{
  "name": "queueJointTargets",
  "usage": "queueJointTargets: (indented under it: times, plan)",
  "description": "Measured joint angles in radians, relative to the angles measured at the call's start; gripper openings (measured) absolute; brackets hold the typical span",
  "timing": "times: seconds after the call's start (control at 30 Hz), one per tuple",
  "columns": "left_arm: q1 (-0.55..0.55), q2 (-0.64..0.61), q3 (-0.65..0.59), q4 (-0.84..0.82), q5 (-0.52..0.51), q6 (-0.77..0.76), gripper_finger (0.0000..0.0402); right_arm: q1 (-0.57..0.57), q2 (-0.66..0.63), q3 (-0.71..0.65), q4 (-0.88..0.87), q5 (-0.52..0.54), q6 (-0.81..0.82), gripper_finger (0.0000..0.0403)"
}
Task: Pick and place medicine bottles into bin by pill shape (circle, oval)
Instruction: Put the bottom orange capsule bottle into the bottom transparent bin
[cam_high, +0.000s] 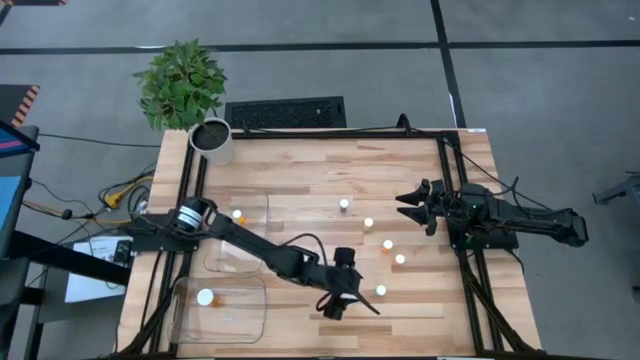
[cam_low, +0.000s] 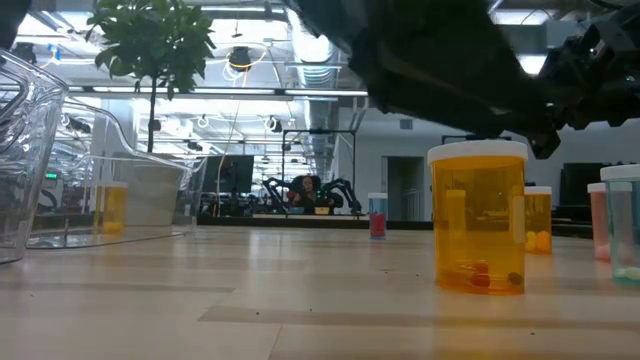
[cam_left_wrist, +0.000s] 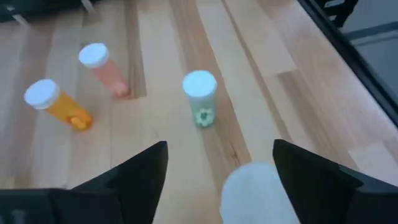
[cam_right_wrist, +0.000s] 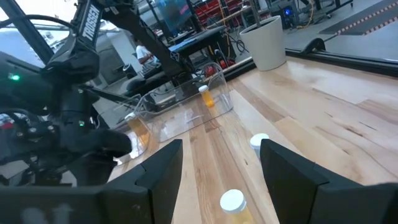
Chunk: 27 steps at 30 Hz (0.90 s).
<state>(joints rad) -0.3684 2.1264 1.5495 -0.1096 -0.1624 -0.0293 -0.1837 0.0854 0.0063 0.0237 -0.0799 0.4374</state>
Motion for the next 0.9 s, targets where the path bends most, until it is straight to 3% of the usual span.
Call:
queueJointTargets:
  times: [0.23,0.47,0.9]
  plan:
    - [-0.019,0.003,0.036,-0.063,-0.007,-0.017,0.0338,0.000,0.006,0.000,0.000,-0.001,0.000,0.0225]
    - [-0.026,0.003,0.048,-0.148,0.024,-0.038,0.0342,0.000,0.006,0.000,-0.001,-0.001,0.001,0.0225]
    - [-0.020,0.003,0.019,-0.141,0.060,-0.033,0.0342,0.000,0.006,0.000,-0.001,-0.001,0.001,0.0225]
